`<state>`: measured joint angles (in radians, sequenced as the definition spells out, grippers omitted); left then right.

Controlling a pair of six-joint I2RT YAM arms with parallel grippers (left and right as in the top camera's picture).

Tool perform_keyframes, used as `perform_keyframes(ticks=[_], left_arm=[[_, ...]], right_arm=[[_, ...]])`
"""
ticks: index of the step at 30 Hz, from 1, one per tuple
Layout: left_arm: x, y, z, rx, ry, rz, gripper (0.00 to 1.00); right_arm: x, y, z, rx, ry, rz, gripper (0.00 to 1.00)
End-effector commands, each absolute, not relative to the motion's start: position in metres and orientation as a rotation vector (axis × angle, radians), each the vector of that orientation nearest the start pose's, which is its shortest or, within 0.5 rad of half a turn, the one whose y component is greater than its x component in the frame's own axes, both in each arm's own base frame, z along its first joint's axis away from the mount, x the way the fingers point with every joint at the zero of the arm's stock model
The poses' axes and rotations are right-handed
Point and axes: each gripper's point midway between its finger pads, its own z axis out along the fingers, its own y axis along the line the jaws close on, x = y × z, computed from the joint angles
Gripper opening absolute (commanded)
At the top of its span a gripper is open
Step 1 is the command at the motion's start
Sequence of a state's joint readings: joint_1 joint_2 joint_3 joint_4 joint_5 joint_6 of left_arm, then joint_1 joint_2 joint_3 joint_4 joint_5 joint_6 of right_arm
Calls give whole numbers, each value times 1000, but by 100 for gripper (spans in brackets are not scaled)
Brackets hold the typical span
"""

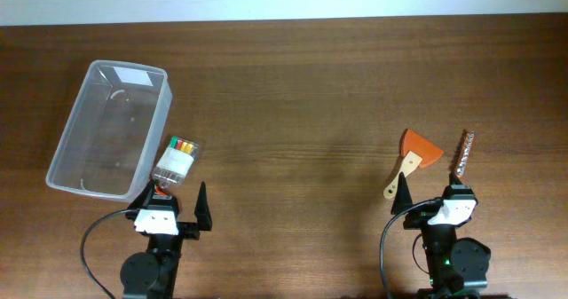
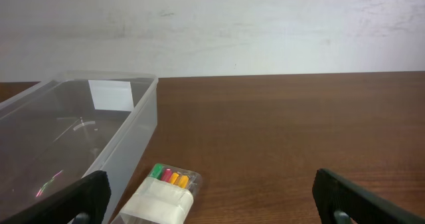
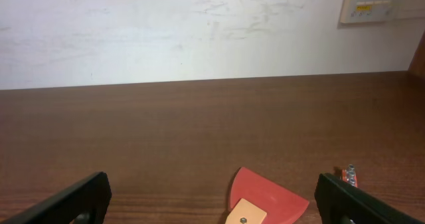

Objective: Pack container

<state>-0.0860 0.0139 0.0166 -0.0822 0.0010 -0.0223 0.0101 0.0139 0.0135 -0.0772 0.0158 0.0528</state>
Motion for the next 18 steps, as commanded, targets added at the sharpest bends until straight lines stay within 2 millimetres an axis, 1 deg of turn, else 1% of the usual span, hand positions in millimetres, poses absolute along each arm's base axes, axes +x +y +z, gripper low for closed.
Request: perform_keyframes(ticks=[1,4,8,10,13,15,16,18], left_arm=[[245,-24,156,77,1649,-83,99],[245,-24,156,77,1649,-83,99],[245,-24,156,77,1649,-83,99],[245,-19,156,56,1650,-60,99],[245,-17,157,48,1649,-51,99],[246,-11,158,20,1645,-22,99],[246,-7,159,-2,1639,-1,99],[245,-5,166,-10,1628,3,99]], right_arm=[[246,-1,156,61,1648,33,99],[246,-7,157,87,1642,4,99],[246,-6,156,81,1644,11,99],[246,-5,156,78,1647,14,99],[246,-4,155,76,1650,17,99],[246,-4,155,99,1649,40,99],[246,-4,156,112,1647,58,99],[246,1,160,93,1641,85,99]])
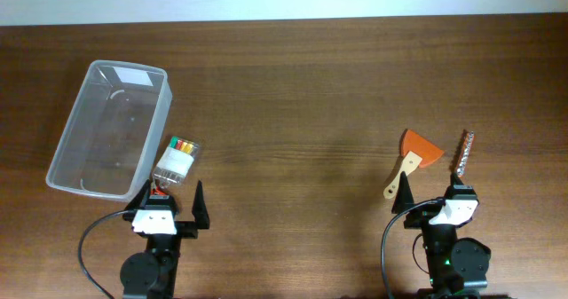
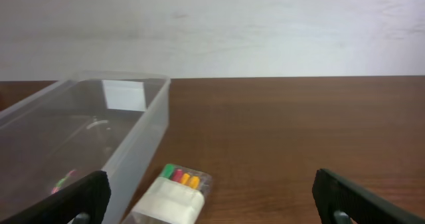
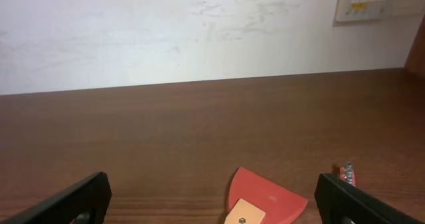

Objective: Pack container

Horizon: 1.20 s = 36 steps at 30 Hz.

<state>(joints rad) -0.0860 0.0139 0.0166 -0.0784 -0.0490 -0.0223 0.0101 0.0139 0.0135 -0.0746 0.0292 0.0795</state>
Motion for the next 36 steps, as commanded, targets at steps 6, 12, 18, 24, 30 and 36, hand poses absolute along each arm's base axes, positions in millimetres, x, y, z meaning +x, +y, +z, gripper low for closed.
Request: perform_keyframes(ticks=[6,12,18,24,30,36], left_arm=[[237,6,204,-97,1675,16,99],[252,22,252,-166,1745,115,99],[281,59,247,-411,2051,244,99],[295,79,236,-515,2433,216,99],[288,95,220,-612,2645,248,99],[295,104,195,-844,2661,116,99]], right_arm=[[244,6,192,70,1676,104,99],[262,12,216,57,1883,123,99],[298,13,250,-50,2171,58,99],[319,14,264,-70,2493,53,99],[336,14,267,-70,2655,53,99],[351,19,257,-104,2689,84,99]])
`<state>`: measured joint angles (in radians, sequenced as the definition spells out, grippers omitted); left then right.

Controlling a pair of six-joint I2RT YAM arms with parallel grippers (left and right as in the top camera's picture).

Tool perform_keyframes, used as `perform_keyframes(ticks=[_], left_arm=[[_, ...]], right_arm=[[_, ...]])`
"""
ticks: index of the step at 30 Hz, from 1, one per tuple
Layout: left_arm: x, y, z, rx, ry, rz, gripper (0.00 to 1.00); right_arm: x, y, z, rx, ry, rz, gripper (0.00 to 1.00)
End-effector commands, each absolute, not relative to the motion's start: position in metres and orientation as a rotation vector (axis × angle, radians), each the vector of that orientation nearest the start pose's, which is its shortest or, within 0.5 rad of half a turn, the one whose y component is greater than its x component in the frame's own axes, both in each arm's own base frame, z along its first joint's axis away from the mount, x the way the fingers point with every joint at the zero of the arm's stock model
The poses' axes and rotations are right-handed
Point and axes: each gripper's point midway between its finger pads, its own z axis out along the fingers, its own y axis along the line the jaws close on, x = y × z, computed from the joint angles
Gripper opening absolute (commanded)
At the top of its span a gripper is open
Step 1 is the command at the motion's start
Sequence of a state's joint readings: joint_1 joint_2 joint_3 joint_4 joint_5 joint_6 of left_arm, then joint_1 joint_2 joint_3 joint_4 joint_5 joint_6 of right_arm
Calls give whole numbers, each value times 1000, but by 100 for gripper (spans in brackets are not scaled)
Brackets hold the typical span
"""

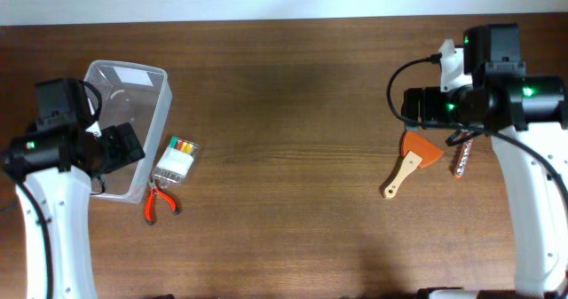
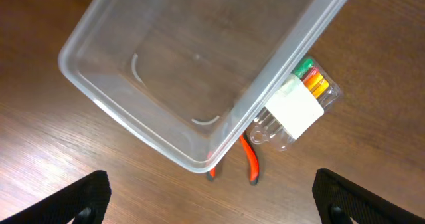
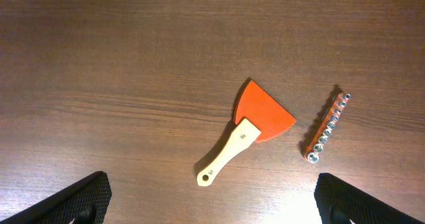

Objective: Pack container
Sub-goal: 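Push the clear container toward the table center with the left gripper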

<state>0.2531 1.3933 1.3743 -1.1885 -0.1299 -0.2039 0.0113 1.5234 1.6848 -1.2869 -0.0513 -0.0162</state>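
A clear plastic container (image 1: 114,121) lies at the left of the table, with nothing in it. Against its right side lies a pack of coloured markers (image 1: 176,161), and red-handled pliers (image 1: 160,200) rest just in front. My left gripper (image 1: 120,146) hangs open above the container's near corner (image 2: 199,159), looking down on the markers (image 2: 296,107) and pliers (image 2: 251,161). At the right lie an orange scraper with a wooden handle (image 1: 410,161) and a rail of sockets (image 1: 461,153). My right gripper (image 1: 424,104) is open, high above the scraper (image 3: 252,127) and rail (image 3: 327,126).
The brown wooden table (image 1: 284,95) runs back to a white wall along the far edge. Both white arms reach in from the front, the left one (image 1: 53,219) along the left side and the right one (image 1: 532,210) along the right side.
Both arms stood low at the table's front edge, cameras facing the wall. Now both are raised over the table looking down. The pliers, mostly hidden under the left gripper then, show fully. No object has moved.
Both grippers rested open at the front edge, the left behind the markers, the right behind the scraper. A little later the left had turned slightly. Now the left hangs over the container's near corner and the right over the scraper, both still holding nothing.
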Motion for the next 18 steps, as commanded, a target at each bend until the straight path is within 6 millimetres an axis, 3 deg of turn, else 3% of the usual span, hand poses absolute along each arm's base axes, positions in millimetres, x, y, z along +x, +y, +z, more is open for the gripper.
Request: perform_keyframes(ticks=[1,5,8,18], left_arm=[[293,111,192,-990,2623,112,99],[283,143,175,-1452,2459,89,99],[277,159,160,-1664,2378,90,99],[287,173,92,-1825,2476,132,99]], right_arm=[[351,18,254,-114,2696,82,99],[355,19,246,-117,2723,83,99],[357,19,242,-117,2733,84,99],[360,19,239,-117,2735,84,99]])
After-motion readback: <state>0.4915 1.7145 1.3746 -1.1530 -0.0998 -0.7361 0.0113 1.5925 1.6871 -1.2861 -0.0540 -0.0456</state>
